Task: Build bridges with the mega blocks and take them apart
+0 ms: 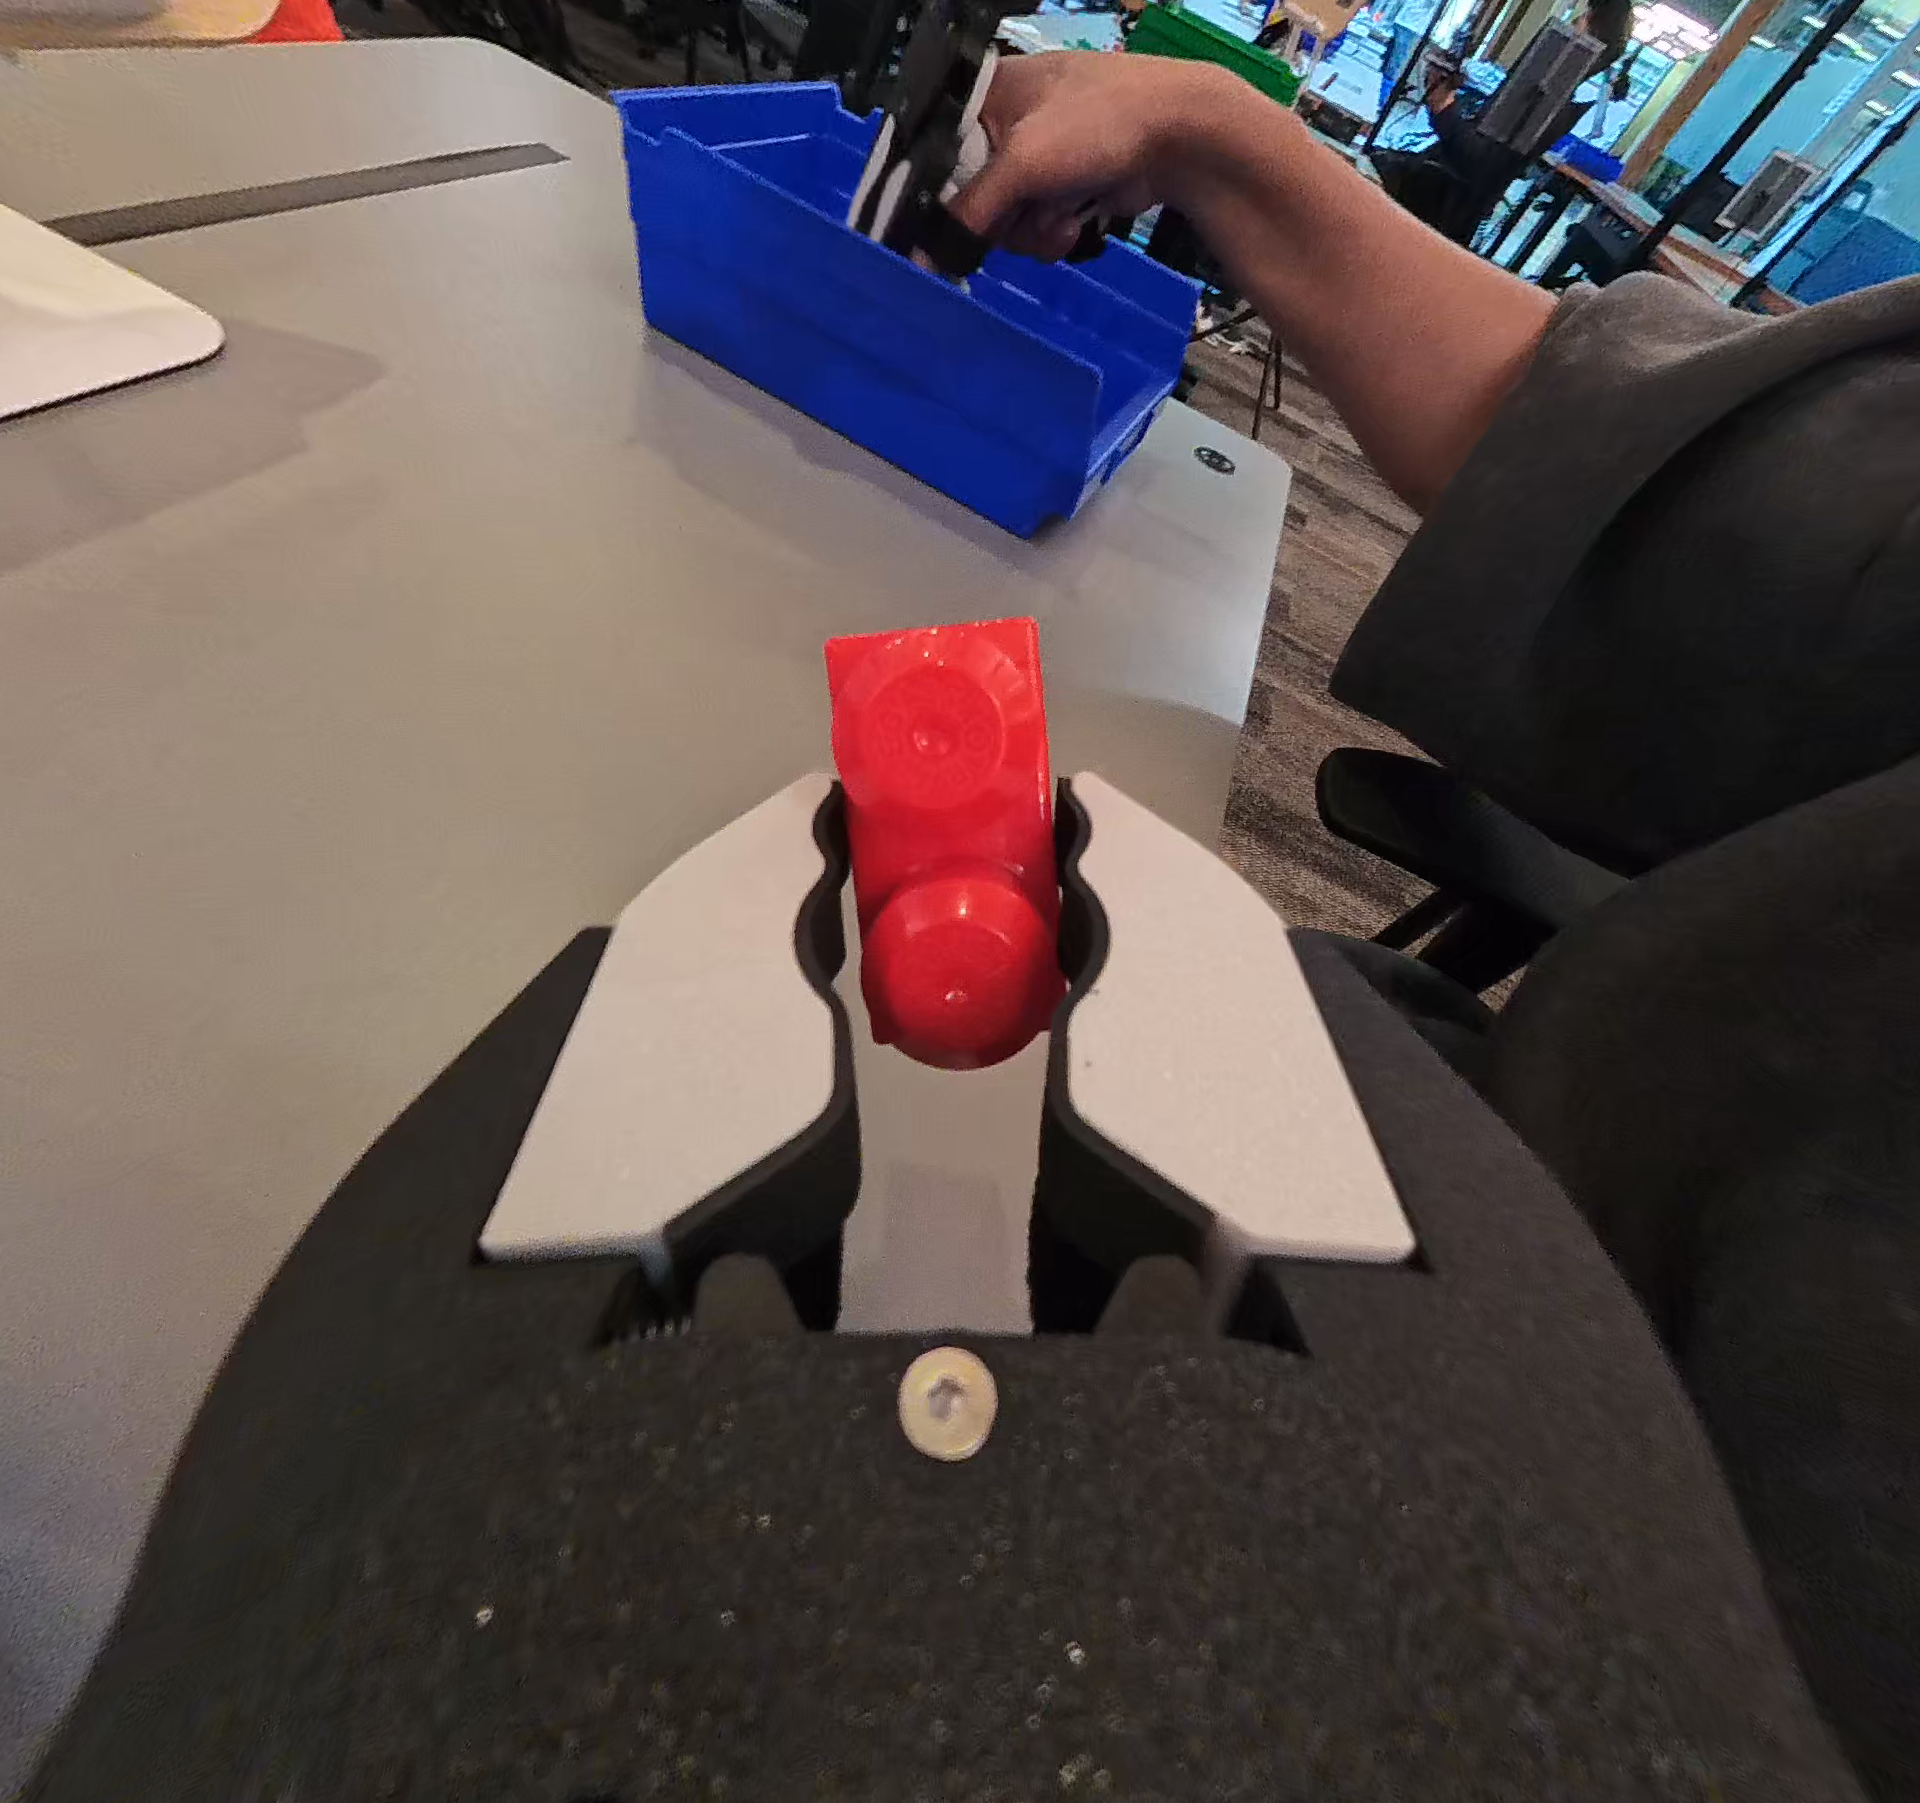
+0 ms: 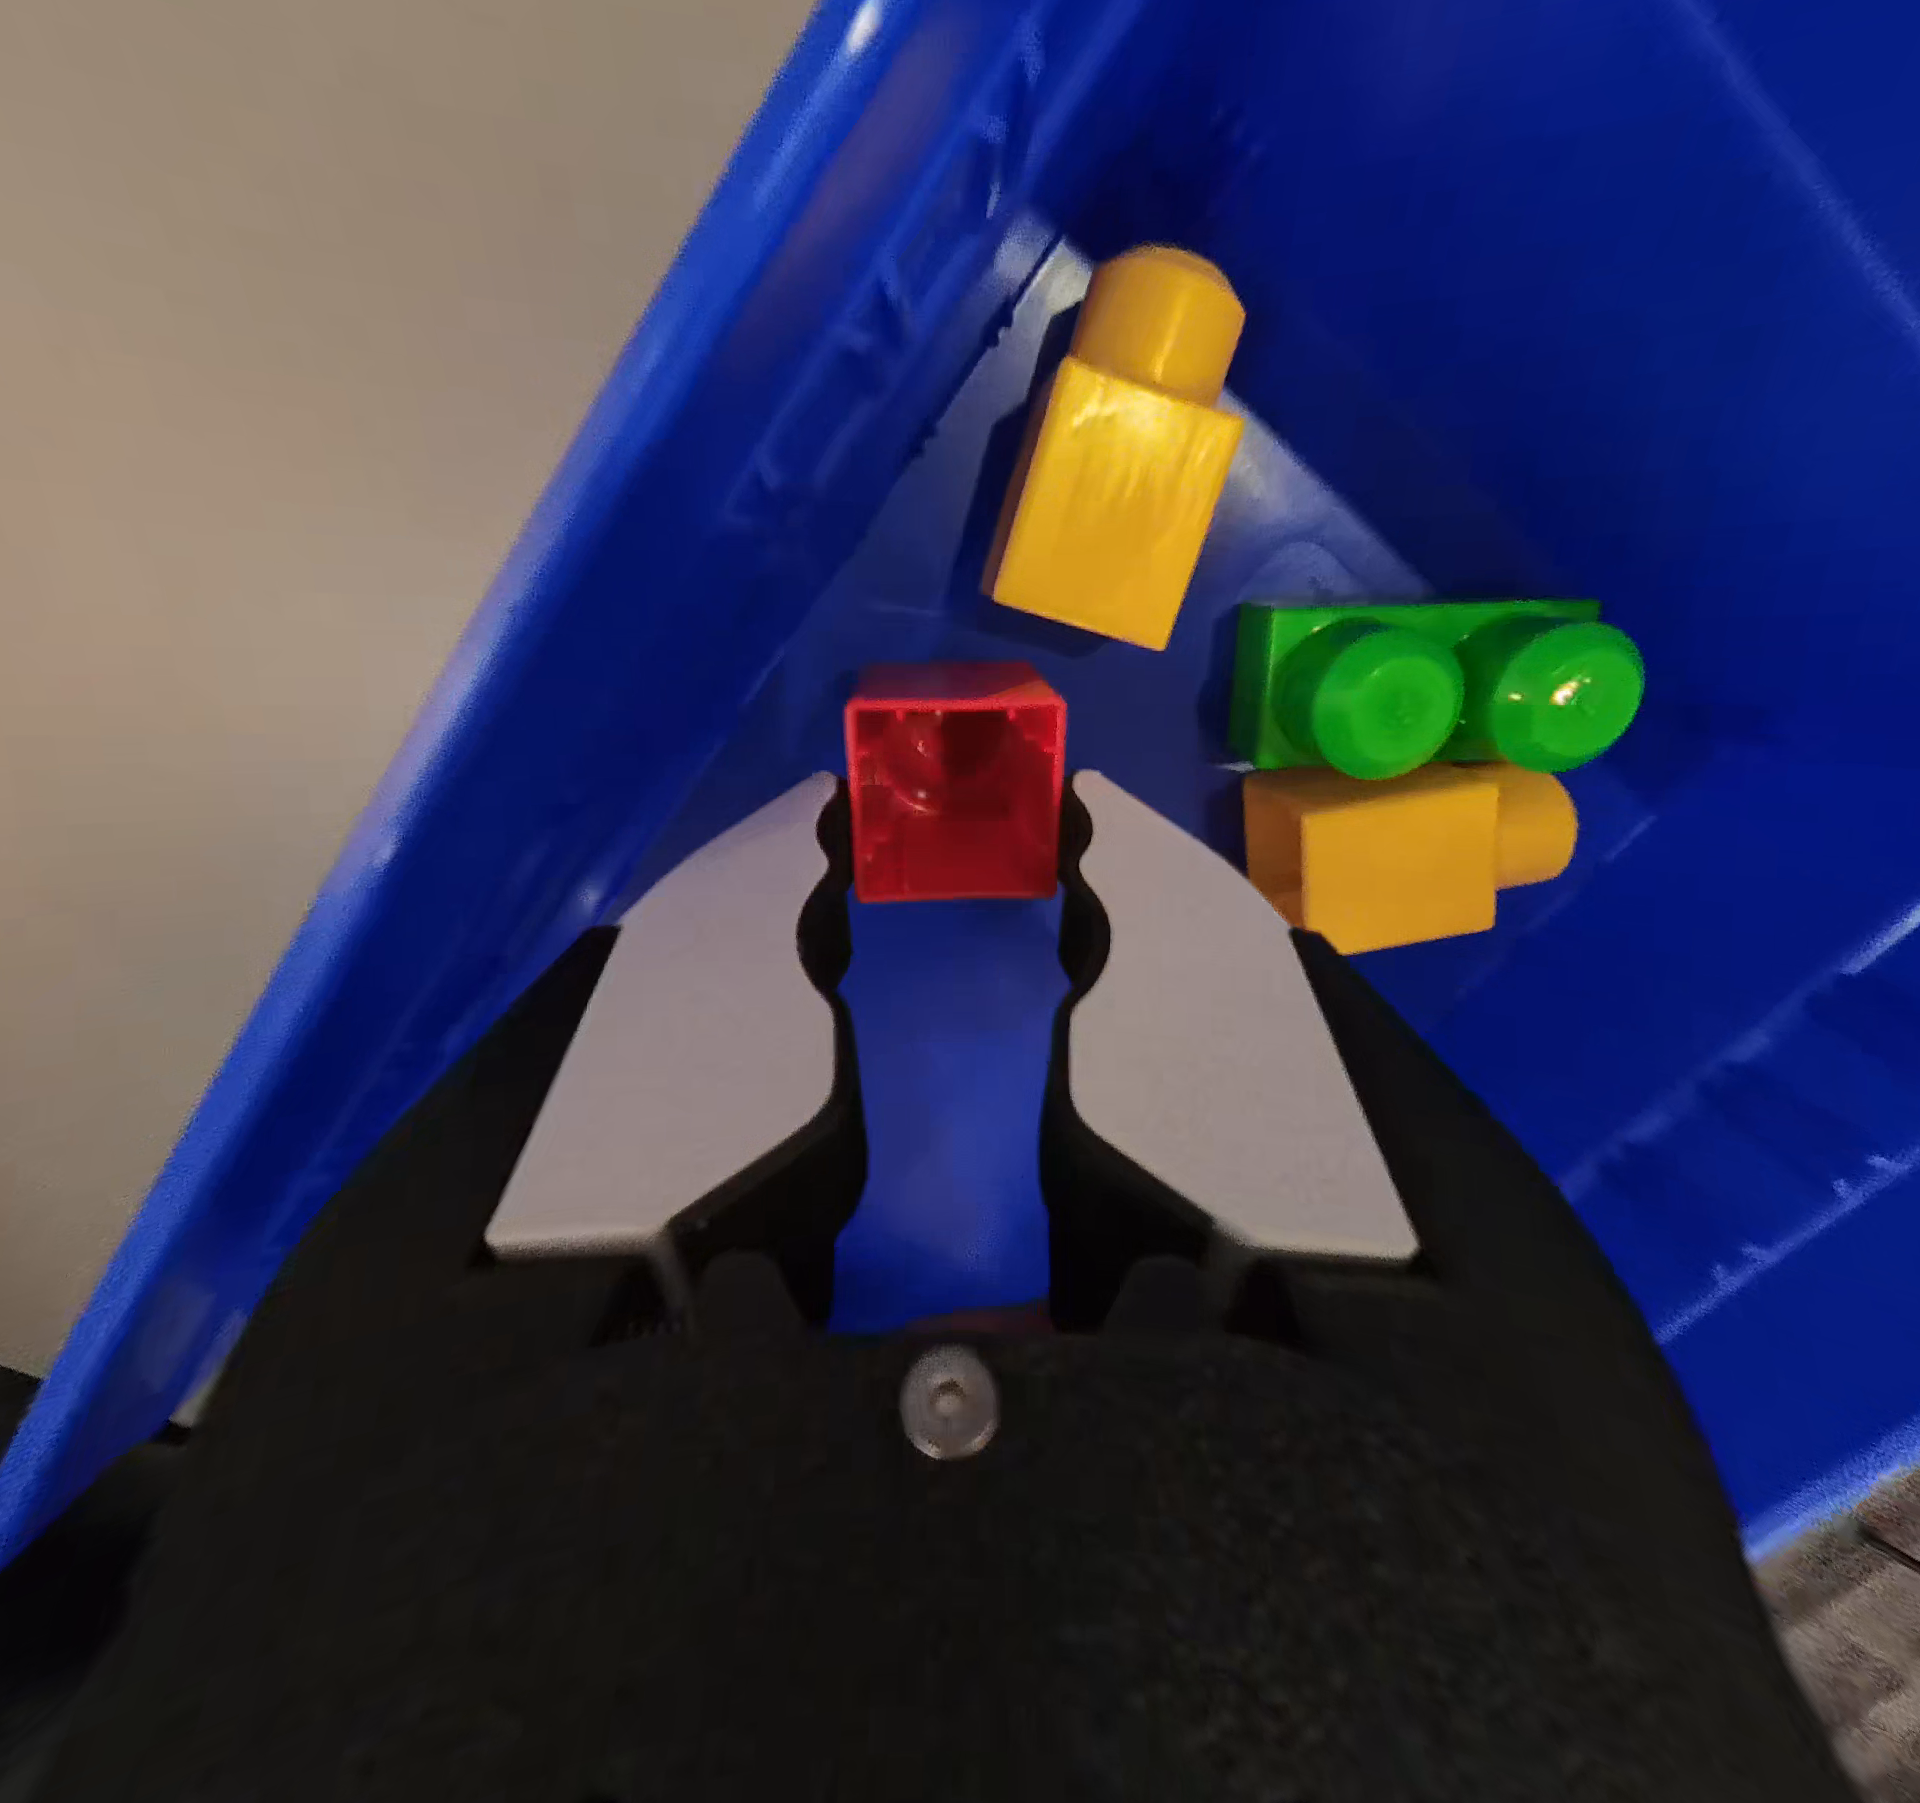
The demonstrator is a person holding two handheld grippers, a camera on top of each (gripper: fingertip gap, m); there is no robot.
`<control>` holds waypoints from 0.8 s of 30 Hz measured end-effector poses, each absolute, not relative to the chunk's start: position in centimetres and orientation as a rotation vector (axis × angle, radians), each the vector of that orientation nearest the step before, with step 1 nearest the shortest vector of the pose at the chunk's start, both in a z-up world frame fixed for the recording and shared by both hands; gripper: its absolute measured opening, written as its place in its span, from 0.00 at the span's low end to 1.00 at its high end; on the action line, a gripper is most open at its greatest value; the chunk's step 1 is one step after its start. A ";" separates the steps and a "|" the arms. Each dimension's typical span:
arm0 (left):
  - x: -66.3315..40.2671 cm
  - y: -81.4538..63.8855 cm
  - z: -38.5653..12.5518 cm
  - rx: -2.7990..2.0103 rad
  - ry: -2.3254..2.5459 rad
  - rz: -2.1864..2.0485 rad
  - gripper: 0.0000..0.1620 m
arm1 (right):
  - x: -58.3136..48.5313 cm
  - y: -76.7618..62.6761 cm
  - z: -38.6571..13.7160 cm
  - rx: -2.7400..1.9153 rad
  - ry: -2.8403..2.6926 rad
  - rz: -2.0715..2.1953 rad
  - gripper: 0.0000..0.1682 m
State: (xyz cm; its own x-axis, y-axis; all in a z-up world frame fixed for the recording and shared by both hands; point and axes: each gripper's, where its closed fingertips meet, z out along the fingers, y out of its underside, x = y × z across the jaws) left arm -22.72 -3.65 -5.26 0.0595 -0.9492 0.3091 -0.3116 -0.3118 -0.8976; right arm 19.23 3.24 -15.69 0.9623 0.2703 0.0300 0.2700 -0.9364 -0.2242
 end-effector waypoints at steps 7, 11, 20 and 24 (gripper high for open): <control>-23.4 -2.7 -6.0 -1.735 1.258 -1.190 0.23 | 19.5 2.2 -12.4 -2.686 -0.302 -0.098 0.38; -23.7 -2.2 -6.4 -1.747 1.258 -1.128 0.23 | 13.2 -0.3 -3.3 -2.153 -0.124 0.174 0.34; -24.0 -0.8 -8.0 -1.794 1.243 -1.180 0.23 | -13.1 -8.4 -6.0 -1.718 -0.497 1.139 0.31; -23.0 -2.3 -7.9 -1.793 1.358 -1.360 0.23 | -17.0 -7.1 -8.4 -1.833 -0.744 1.079 0.32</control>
State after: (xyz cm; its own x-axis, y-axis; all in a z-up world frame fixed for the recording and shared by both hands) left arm -23.04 -2.32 -7.95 -0.0006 -0.9134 0.4071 -0.4057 -0.3719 -0.8350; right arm -16.96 -7.07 -8.44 0.4485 0.8095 -0.3788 0.0669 -0.4531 -0.8890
